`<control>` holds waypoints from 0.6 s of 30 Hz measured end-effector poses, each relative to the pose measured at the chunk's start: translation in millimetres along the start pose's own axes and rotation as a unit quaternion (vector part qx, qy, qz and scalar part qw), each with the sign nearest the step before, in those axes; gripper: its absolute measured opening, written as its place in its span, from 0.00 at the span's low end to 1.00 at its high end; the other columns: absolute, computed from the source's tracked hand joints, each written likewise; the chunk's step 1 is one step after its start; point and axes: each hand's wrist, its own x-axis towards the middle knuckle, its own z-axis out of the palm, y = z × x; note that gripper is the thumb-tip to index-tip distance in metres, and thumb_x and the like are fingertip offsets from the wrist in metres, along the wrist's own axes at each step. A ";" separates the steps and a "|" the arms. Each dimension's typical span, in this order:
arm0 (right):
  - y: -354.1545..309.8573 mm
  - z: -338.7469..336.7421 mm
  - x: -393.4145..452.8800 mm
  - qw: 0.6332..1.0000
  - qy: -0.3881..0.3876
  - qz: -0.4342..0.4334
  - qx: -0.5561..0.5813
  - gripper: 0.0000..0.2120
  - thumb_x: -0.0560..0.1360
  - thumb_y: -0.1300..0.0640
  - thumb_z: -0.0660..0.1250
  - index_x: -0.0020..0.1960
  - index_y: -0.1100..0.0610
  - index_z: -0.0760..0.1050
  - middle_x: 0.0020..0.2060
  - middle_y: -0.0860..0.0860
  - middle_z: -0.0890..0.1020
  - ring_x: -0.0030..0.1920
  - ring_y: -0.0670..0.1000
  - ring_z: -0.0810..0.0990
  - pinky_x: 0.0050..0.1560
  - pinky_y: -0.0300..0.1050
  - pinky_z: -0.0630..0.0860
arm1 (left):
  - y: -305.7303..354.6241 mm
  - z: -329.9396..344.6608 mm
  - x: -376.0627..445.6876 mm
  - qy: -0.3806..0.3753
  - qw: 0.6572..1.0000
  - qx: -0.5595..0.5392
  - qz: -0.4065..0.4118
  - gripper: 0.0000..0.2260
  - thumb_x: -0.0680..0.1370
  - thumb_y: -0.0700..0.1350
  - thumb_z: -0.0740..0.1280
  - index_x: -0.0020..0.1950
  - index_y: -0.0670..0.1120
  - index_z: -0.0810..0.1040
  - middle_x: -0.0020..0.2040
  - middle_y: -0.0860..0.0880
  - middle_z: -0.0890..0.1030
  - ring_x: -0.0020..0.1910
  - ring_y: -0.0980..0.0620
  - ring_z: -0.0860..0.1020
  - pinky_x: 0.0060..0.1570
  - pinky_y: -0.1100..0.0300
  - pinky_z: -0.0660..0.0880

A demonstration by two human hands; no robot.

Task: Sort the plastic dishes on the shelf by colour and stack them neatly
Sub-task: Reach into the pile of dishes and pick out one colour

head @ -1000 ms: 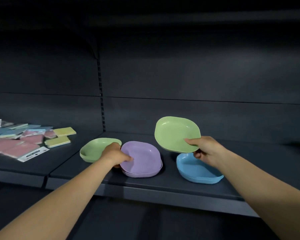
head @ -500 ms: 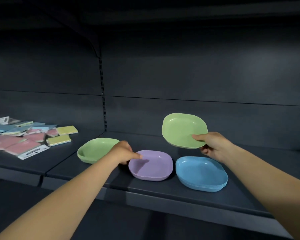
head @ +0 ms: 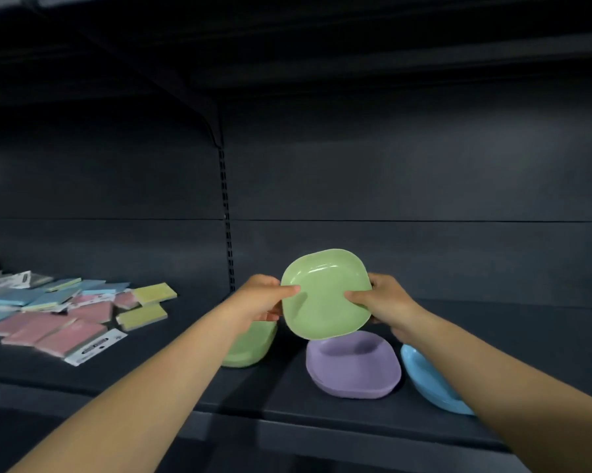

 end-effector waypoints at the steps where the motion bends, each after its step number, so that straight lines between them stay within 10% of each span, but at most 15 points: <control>1: -4.4 12.9 1.4 1.000 -0.012 0.000 -0.005 0.08 0.75 0.59 0.67 0.54 0.57 0.77 0.48 0.54 0.82 0.43 0.53 0.78 0.38 0.43 0.71 | -1.9 -9.3 2.7 0.014 1.000 -0.003 0.006 0.08 0.75 0.44 0.71 0.50 0.41 0.78 0.44 0.46 0.82 0.40 0.50 0.81 0.43 0.58 0.78; 18: -5.9 148.9 41.7 0.965 -0.049 0.109 -0.234 0.19 0.68 0.49 0.73 0.35 0.57 0.66 0.26 0.52 0.72 0.25 0.50 0.68 0.28 0.39 0.66 | -100.1 -103.3 51.6 0.087 0.993 0.078 -0.030 0.14 0.67 0.42 0.76 0.49 0.37 0.79 0.45 0.44 0.82 0.47 0.46 0.81 0.48 0.52 0.77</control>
